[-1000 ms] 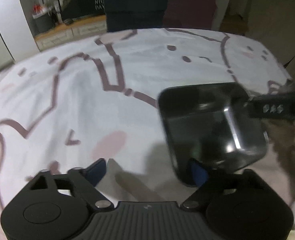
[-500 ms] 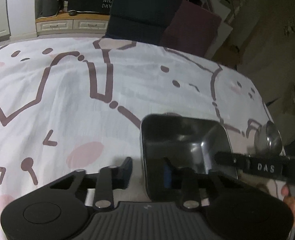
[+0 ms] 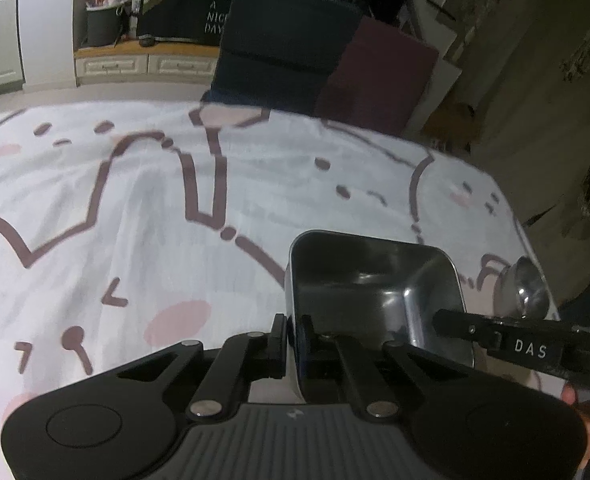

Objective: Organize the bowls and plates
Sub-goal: 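Close both grippers on the rim of the smaller steel tray, then lift the smaller steel tray with both grippers and carry it beside the cream bowl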

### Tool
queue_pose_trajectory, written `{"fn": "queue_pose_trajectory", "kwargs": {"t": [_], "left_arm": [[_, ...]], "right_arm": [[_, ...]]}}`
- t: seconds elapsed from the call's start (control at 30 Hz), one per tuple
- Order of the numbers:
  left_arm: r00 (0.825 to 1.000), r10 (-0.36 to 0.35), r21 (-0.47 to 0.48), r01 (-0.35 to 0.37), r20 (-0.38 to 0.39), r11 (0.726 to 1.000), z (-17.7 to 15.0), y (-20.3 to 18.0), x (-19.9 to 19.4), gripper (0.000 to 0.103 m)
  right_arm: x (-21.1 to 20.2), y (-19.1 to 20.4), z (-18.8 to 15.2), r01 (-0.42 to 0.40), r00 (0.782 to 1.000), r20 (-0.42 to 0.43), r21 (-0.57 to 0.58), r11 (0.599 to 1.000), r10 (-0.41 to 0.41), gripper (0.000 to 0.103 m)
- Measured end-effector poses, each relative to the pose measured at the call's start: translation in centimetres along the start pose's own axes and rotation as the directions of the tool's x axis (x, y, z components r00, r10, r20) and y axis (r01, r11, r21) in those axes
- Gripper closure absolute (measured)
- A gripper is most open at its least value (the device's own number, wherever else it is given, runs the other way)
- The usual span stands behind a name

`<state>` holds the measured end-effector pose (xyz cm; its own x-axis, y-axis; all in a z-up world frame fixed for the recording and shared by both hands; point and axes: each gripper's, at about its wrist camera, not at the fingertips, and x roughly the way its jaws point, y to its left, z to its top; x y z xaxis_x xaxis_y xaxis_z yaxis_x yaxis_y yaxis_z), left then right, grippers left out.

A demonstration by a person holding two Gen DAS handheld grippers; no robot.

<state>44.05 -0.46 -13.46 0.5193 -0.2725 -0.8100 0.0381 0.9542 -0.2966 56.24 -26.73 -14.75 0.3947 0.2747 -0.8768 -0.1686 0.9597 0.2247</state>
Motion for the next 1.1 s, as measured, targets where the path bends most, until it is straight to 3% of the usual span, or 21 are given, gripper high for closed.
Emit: {"fn": "queue_pose_trajectory", "kwargs": {"t": [0.23, 0.6, 0.87, 1.1], "left_arm": [[0.996, 0.003, 0.013, -0.004, 0.090, 1.000, -0.4, -0.6, -5.9, 0.097], [0.970, 0.041, 0.019, -0.046, 0.240, 0.999, -3.7, 0.4, -17.3, 0.096], [0.951, 0.092, 0.015, -0.101, 0.294, 0.995, -7.4, 2.6, -23.0, 0.096], [0.942, 0.143, -0.013, -0.146, 0.304, 0.989, -11.1, 5.8, -26.3, 0.096]], "right_arm": [[-4.3, 1.4, -0.6, -0.036, 0.996, 0.077, -0.001, 0.999, 0.036, 0.099], [-12.1, 5.4, -3.8, -0.151, 0.968, 0.194, -0.051, 0.987, 0.158, 0.098], [-15.2, 9.6, -7.8, -0.228, 0.948, 0.204, -0.102, 0.968, 0.245, 0.097], [-15.4, 13.2, -10.8, -0.270, 0.940, 0.175, -0.145, 0.952, 0.293, 0.097]]}}
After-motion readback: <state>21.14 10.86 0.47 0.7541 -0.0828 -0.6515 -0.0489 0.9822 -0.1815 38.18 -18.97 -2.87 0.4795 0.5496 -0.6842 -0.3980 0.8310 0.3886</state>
